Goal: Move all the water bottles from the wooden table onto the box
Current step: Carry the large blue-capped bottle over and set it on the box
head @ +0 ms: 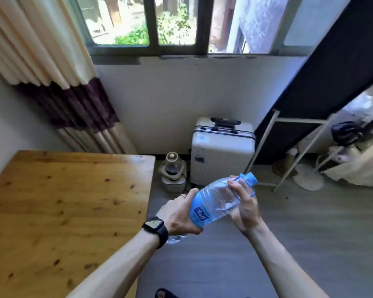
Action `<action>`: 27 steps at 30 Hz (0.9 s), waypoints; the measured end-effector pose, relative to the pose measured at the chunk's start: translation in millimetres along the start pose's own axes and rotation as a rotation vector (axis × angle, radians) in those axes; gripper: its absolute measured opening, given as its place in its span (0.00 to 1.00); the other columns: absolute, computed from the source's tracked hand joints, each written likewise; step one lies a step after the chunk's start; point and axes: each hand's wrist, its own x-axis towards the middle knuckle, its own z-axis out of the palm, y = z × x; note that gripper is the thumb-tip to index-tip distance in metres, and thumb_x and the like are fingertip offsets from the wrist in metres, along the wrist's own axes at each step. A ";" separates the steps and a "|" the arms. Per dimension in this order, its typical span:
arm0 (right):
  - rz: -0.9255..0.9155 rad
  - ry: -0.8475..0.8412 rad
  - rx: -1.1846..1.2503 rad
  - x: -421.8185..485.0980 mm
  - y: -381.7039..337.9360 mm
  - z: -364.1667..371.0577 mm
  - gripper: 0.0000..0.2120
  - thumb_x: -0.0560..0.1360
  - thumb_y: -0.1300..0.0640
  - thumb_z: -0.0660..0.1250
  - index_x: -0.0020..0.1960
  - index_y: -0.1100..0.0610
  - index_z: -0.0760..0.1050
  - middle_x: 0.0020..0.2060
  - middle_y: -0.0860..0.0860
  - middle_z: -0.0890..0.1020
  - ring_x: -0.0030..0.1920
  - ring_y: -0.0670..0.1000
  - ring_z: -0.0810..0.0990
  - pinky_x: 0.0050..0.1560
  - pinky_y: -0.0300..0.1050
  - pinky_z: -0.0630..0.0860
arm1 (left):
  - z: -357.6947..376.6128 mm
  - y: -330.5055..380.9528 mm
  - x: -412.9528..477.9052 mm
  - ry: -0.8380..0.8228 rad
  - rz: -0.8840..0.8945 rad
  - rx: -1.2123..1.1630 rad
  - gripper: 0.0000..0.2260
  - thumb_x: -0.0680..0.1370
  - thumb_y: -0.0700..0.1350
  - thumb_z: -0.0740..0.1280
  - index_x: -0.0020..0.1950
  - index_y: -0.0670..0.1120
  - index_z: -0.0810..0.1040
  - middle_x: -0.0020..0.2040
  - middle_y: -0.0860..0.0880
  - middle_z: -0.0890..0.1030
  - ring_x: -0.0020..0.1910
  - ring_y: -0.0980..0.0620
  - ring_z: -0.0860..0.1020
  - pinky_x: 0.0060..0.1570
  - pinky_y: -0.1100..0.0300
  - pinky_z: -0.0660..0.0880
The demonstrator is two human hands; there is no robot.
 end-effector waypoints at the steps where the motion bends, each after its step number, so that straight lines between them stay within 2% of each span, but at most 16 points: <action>1: -0.022 0.025 0.000 -5.4 -14.1 -22.0 0.06 0.75 0.60 0.70 0.40 0.53 0.77 0.37 0.52 0.78 0.40 0.53 0.79 0.48 0.52 0.73 | 9.1 21.1 11.8 -0.020 0.038 0.007 0.38 0.59 0.61 0.73 0.65 0.59 0.60 0.48 0.50 0.77 0.46 0.42 0.79 0.44 0.51 0.79; 4: -0.084 0.117 0.032 -25.4 -56.0 -87.8 0.14 0.79 0.63 0.64 0.37 0.51 0.78 0.35 0.50 0.78 0.38 0.50 0.80 0.45 0.50 0.75 | 39.2 91.1 44.4 -0.073 0.144 0.037 0.38 0.59 0.61 0.73 0.65 0.60 0.60 0.48 0.51 0.77 0.46 0.43 0.79 0.45 0.52 0.78; 6: -0.116 0.182 0.044 -38.6 -85.1 -134.8 0.12 0.76 0.61 0.68 0.36 0.49 0.81 0.35 0.50 0.80 0.38 0.50 0.81 0.44 0.49 0.77 | 63.1 140.8 64.6 -0.105 0.199 0.051 0.39 0.58 0.62 0.72 0.66 0.61 0.60 0.49 0.51 0.78 0.46 0.43 0.80 0.46 0.51 0.79; 11: -0.204 0.429 0.048 -68.2 -148.9 -244.8 0.01 0.70 0.55 0.73 0.40 0.50 0.82 0.41 0.54 0.81 0.45 0.57 0.80 0.52 0.55 0.76 | 121.4 258.9 109.6 -0.213 0.325 0.034 0.40 0.59 0.61 0.73 0.67 0.64 0.59 0.50 0.52 0.78 0.47 0.45 0.79 0.46 0.54 0.78; 15: -0.279 0.587 0.057 -88.2 -198.1 -314.4 0.07 0.64 0.52 0.78 0.40 0.52 0.83 0.39 0.53 0.82 0.44 0.55 0.81 0.48 0.51 0.77 | 158.0 344.6 139.8 -0.309 0.416 -0.010 0.38 0.60 0.60 0.74 0.66 0.63 0.59 0.50 0.54 0.78 0.47 0.47 0.79 0.48 0.53 0.79; 17: -0.331 0.624 0.052 -98.8 -222.2 -341.2 0.02 0.66 0.55 0.76 0.37 0.51 0.83 0.36 0.50 0.82 0.40 0.52 0.82 0.44 0.47 0.79 | 173.4 383.8 160.3 -0.347 0.486 -0.025 0.39 0.60 0.59 0.75 0.66 0.62 0.59 0.51 0.54 0.78 0.48 0.47 0.80 0.49 0.53 0.79; 22: -0.511 0.827 0.054 -119.8 -271.6 -411.2 0.11 0.73 0.64 0.72 0.35 0.51 0.83 0.34 0.49 0.83 0.36 0.48 0.82 0.37 0.43 0.79 | 215.7 486.4 212.1 -0.464 0.705 0.036 0.41 0.61 0.58 0.76 0.69 0.60 0.59 0.53 0.52 0.78 0.49 0.47 0.80 0.50 0.54 0.78; 27: -0.605 1.089 0.073 -125.5 -320.3 -472.6 0.06 0.71 0.61 0.75 0.38 0.52 0.81 0.37 0.53 0.83 0.38 0.52 0.83 0.44 0.47 0.78 | 254.6 583.0 263.8 -0.595 0.901 0.047 0.38 0.62 0.59 0.77 0.66 0.60 0.60 0.51 0.52 0.78 0.48 0.47 0.81 0.47 0.55 0.79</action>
